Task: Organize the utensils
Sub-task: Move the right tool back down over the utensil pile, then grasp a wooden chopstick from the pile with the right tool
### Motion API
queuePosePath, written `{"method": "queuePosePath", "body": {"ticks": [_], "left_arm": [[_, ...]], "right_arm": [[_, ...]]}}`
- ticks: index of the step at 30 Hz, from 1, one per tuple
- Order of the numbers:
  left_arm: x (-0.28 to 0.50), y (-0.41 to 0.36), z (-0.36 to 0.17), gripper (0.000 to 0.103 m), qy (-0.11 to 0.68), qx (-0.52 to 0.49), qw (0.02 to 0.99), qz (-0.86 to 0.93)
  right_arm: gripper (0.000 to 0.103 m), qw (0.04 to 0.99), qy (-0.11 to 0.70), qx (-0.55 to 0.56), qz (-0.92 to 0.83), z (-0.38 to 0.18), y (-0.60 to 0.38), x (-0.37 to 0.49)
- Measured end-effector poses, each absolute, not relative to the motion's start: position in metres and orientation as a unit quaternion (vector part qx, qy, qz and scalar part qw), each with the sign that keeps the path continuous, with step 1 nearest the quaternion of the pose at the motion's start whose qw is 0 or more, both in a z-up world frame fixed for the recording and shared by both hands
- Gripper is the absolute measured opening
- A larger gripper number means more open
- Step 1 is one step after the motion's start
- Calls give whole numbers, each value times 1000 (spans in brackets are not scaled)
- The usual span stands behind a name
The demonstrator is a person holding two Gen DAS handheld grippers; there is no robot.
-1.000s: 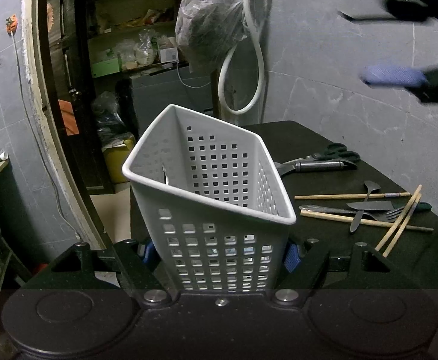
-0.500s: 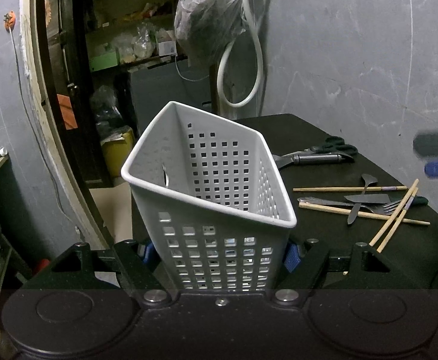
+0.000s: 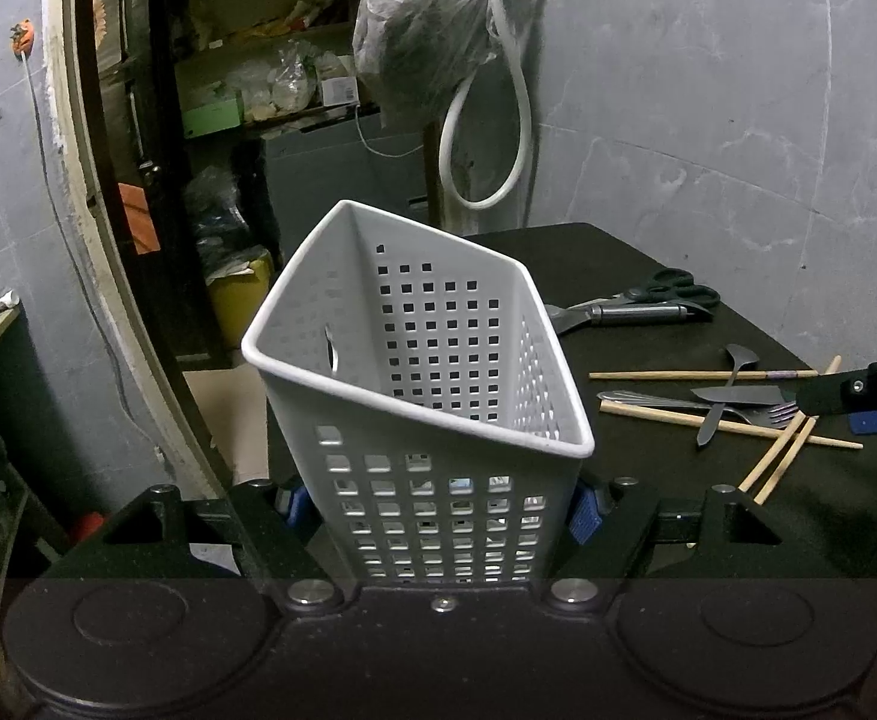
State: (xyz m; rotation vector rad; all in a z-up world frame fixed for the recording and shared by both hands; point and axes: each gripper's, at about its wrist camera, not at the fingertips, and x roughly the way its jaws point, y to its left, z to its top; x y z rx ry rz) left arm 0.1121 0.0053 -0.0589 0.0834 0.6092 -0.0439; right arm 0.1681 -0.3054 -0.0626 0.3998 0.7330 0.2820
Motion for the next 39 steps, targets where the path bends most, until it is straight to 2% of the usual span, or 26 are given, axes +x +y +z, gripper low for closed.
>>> {"method": "queuePosePath", "body": {"ticks": [11,19,26,35,39], "left_arm": [[110,7,-59,77,301,41,953,-18],[110,6,-59,77,304,49,951,-18],[110,3,-58,77,307,60,949,-21],[110,2,-58,77,307,61,949,-20],[110,1,-58,77,307,60,950,-21]], "right_arm": [[102,904,335,253,82,-94,-342,191],[89,902,300,300,78,-118,-354,199],[70,884,268,373,84,-141,-364,201],[23,878,270,391,60,-154,-362,208],[20,877,266,397,53,-155,-362,201]]}}
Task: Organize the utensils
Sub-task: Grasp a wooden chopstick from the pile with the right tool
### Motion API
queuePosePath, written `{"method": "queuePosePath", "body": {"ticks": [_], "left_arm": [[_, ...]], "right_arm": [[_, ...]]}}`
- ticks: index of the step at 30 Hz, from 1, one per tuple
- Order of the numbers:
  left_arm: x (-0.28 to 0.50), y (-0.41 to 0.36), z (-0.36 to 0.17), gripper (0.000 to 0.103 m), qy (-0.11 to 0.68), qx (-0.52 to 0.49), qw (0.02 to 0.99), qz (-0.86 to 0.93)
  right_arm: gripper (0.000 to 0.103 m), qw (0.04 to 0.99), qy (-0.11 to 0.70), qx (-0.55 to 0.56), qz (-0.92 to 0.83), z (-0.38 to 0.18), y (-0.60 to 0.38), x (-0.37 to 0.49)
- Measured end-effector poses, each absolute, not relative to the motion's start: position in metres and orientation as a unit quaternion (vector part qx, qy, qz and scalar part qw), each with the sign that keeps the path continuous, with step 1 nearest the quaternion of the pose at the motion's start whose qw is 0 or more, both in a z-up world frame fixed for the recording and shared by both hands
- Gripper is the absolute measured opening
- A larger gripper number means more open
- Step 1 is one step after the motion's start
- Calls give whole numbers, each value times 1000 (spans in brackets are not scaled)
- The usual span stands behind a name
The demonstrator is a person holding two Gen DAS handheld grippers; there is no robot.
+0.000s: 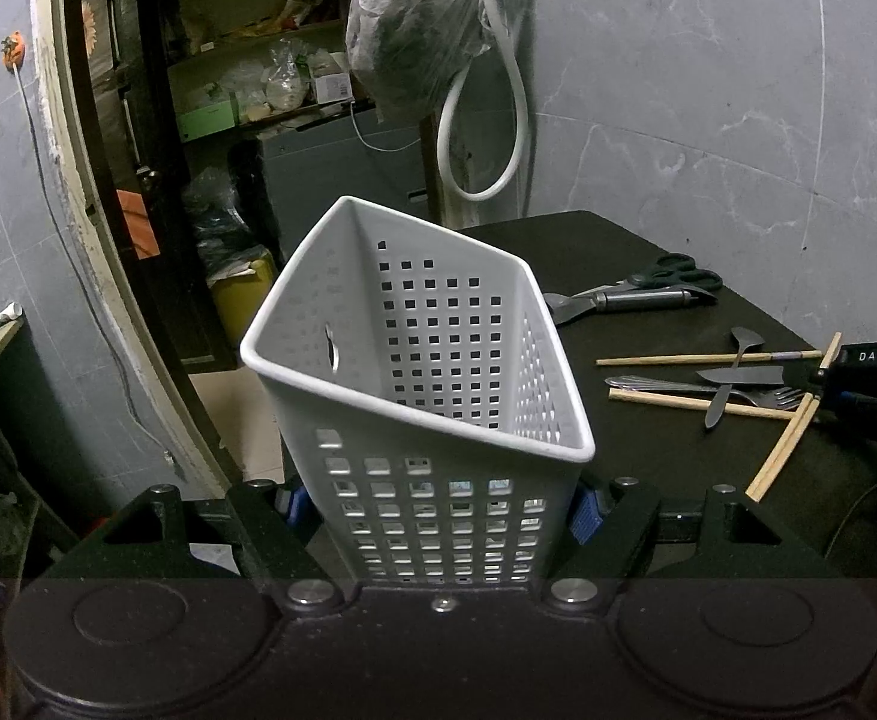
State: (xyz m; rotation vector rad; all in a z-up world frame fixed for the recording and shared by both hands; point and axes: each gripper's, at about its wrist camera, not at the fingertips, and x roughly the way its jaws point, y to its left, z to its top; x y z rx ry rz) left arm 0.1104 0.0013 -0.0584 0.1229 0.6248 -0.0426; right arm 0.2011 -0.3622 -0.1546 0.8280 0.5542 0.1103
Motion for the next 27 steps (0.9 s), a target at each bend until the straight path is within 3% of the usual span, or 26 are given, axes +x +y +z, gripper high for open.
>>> {"method": "queuePosePath", "body": {"ticks": [12,27], "left_arm": [[110,11,-60,77,303,56,951,-35],[110,17,-61,77,300,56,951,-47]], "right_arm": [[11,877,240,413,58,-135,-359,185],[10,894,240,373,68,-114,-346,178]]}}
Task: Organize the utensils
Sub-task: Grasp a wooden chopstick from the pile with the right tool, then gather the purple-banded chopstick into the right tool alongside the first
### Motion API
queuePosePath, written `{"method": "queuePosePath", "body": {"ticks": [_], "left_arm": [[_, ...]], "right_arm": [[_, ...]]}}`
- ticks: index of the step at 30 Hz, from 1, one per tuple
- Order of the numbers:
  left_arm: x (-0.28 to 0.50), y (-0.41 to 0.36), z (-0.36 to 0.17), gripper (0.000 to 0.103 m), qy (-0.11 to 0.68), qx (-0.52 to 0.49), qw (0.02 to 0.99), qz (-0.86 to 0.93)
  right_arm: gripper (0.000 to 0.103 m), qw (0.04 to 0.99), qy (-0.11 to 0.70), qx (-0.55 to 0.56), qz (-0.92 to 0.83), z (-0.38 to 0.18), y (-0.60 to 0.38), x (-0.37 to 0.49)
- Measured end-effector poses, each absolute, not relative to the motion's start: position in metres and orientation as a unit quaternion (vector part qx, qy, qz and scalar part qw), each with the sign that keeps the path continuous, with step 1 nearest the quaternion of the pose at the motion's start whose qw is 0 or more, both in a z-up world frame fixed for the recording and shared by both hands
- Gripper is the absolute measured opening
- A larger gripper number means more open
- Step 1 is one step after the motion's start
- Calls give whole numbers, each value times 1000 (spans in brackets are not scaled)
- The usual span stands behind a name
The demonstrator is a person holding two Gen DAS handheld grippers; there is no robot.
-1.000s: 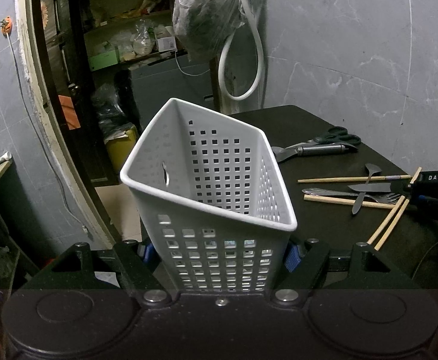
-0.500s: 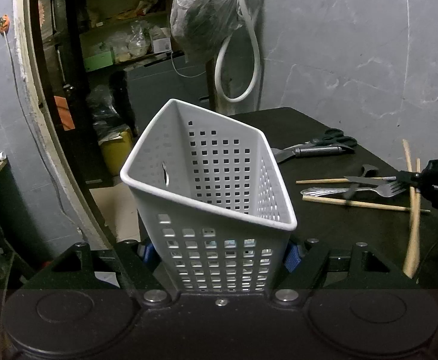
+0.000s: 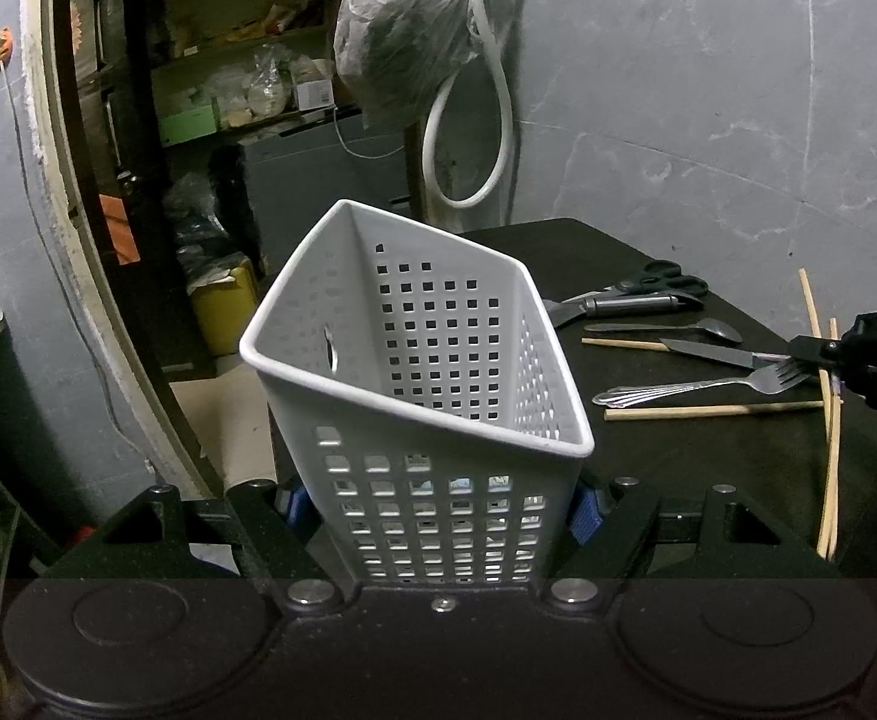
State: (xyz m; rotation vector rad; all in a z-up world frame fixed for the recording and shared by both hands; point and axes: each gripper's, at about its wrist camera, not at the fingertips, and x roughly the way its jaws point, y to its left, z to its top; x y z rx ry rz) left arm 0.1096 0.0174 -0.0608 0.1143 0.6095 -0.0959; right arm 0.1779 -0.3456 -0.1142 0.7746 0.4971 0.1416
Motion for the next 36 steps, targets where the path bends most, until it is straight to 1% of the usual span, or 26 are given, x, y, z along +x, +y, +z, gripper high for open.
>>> {"method": "queuePosePath", "body": {"ticks": [13,24,36], "left_arm": [[110,17,-61,77,300,59,951,-47],[111,16,-61,78,301,62,950,-48],[110,16,-61,77,301,61,950,-48]], "right_arm": [[10,881,260,391,57,-131,-349,190],[10,894,238,375,60,-119,-348,185],[12,878,278,387,54,-142,-353,203]]}}
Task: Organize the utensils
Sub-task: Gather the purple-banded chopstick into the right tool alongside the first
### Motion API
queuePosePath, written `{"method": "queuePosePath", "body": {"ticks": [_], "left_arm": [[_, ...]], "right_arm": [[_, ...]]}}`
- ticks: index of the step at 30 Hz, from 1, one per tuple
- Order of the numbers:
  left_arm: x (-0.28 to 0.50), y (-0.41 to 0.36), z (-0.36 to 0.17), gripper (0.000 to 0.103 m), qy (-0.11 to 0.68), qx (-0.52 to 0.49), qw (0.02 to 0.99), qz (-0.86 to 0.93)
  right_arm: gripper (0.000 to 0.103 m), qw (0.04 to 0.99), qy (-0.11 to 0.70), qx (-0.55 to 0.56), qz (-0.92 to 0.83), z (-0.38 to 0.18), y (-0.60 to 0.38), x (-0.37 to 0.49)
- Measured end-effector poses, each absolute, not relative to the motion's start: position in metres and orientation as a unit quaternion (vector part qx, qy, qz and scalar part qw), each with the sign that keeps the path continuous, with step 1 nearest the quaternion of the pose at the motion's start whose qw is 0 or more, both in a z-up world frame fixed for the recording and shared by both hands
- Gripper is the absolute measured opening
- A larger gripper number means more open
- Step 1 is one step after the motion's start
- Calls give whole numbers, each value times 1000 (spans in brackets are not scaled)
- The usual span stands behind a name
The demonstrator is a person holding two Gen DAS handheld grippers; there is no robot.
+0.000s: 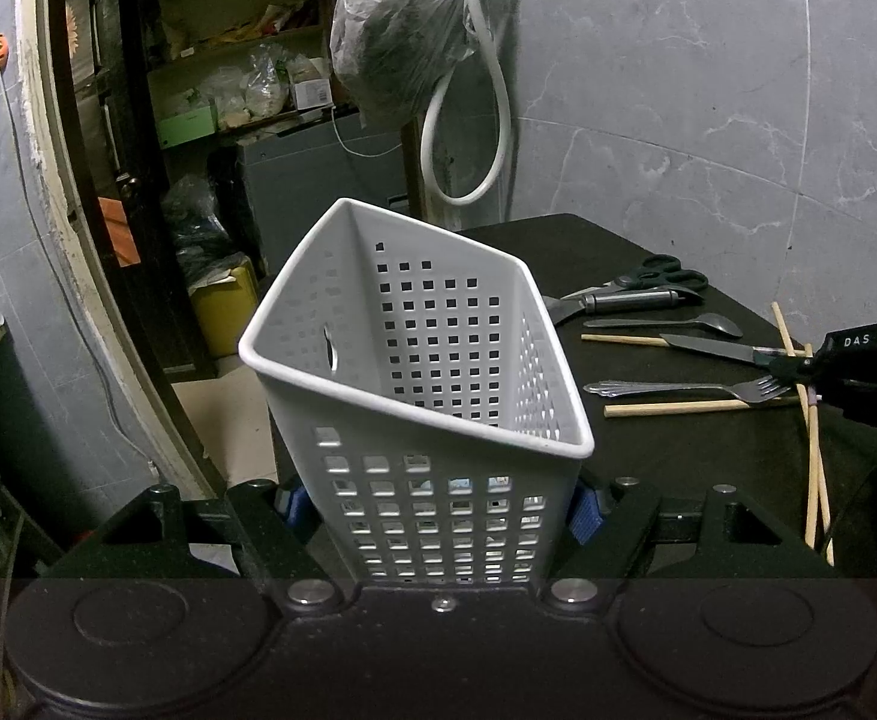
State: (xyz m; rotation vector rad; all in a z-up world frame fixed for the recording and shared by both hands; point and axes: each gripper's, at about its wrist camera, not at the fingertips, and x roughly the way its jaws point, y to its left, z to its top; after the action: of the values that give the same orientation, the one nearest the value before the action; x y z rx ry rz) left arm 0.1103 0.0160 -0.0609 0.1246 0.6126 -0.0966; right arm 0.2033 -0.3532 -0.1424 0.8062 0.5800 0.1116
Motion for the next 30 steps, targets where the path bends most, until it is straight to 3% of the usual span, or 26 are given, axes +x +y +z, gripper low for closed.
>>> {"method": "queuePosePath", "body": {"ticks": [7,13,30], "left_arm": [[110,17,-61,77,302,61,950,-46],[106,18,-61,77,302,59,950,-42],[105,17,-58,77,304,57,950,-37]], "right_arm": [[18,876,286,384,51,-143,-353,208],[41,874,282,392,48,-140,-355,204],[43,875,303,373,49,-138,-353,199]]}}
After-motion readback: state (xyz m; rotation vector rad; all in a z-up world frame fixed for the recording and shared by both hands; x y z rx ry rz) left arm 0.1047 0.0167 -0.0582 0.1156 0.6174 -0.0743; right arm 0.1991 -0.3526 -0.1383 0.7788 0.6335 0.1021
